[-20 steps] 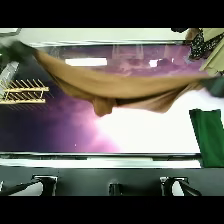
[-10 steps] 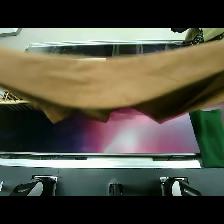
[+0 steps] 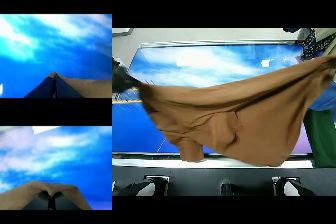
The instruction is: Fold the clothes and pants, and hang the long-sleeved shirts on hangers.
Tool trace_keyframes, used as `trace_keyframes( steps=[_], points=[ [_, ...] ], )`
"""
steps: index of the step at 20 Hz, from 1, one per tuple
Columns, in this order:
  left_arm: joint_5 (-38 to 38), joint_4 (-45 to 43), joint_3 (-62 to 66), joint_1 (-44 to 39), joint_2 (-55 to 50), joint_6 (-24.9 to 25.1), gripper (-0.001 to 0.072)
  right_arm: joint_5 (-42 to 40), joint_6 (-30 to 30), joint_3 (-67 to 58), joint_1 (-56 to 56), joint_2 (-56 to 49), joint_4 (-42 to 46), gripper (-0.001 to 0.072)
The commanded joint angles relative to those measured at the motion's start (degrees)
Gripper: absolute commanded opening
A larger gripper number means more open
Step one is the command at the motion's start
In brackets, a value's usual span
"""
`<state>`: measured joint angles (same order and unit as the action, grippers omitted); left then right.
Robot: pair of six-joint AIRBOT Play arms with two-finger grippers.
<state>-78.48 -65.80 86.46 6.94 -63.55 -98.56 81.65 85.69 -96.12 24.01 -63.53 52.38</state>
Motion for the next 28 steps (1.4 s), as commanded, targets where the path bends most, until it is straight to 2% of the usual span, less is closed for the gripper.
trace_keyframes(
  steps=[1, 5, 8, 10, 11, 12, 13, 15, 16, 19, 21, 23, 26, 28],
  points=[
    [12.9, 0.4, -8.9, -3.2, -14.1, 1.5, 0.0012, -2.2, -0.8, 0.8, -8.7, -18.7, 7.0, 0.0030],
    [19.5, 4.0, -4.7, -3.5, -32.6, 4.6, 0.0012, -12.6, 0.1, 0.7, -16.6, -36.2, 10.3, 0.0030],
    [19.4, 4.3, 1.2, -3.6, -41.4, 5.8, 0.0012, -19.8, 2.0, 0.7, -19.1, -42.8, 10.3, 0.0030],
    [19.5, 4.3, 4.1, -3.5, -44.1, 5.8, 0.0012, -21.7, 4.1, 0.7, -19.5, -44.7, 10.0, 0.0032],
    [19.5, 4.3, 5.0, -3.5, -44.5, 6.2, 0.0013, -21.6, 4.2, 0.7, -19.5, -45.0, 9.7, 0.0052],
    [19.4, 4.3, 5.7, -3.4, -44.5, 7.3, 0.0017, -20.9, 4.1, 0.5, -19.2, -44.9, 9.7, 0.0124],
    [18.8, 4.3, 6.5, -3.0, -44.2, 7.5, 0.0068, -19.0, 4.1, -0.1, -18.7, -44.5, 9.7, 0.0217],
    [16.3, 4.3, 8.4, -1.4, -43.0, 7.6, 0.0323, -13.8, 3.2, -1.2, -16.6, -42.4, 9.6, 0.0332],
    [14.8, 4.3, 8.9, -0.1, -41.9, 8.0, 0.0414, -10.7, 1.9, -1.2, -14.7, -40.2, 9.6, 0.0366],
    [9.6, 4.3, 8.9, 4.6, -37.3, 10.8, 0.0414, -1.1, -3.0, 0.0, -7.5, -32.5, 9.6, 0.0385],
    [5.0, 4.1, 8.8, 7.9, -34.4, 12.5, 0.0414, 1.1, -5.5, 5.0, -2.4, -25.9, 8.9, 0.0386],
    [3.9, 4.4, 5.7, 11.2, -30.3, 13.1, 0.0414, 0.3, -8.4, 15.3, 2.3, -18.2, 5.2, 0.0387],
    [4.7, 5.3, -5.3, 16.0, -22.0, 13.2, 0.0414, -0.9, -12.9, 35.6, 6.3, -7.0, 3.0, 0.0484],
    [6.5, 5.9, -14.0, 18.8, -16.6, 13.4, 0.0413, -3.5, -14.1, 47.4, 6.4, -1.7, 2.9, 0.0484]
  ],
)
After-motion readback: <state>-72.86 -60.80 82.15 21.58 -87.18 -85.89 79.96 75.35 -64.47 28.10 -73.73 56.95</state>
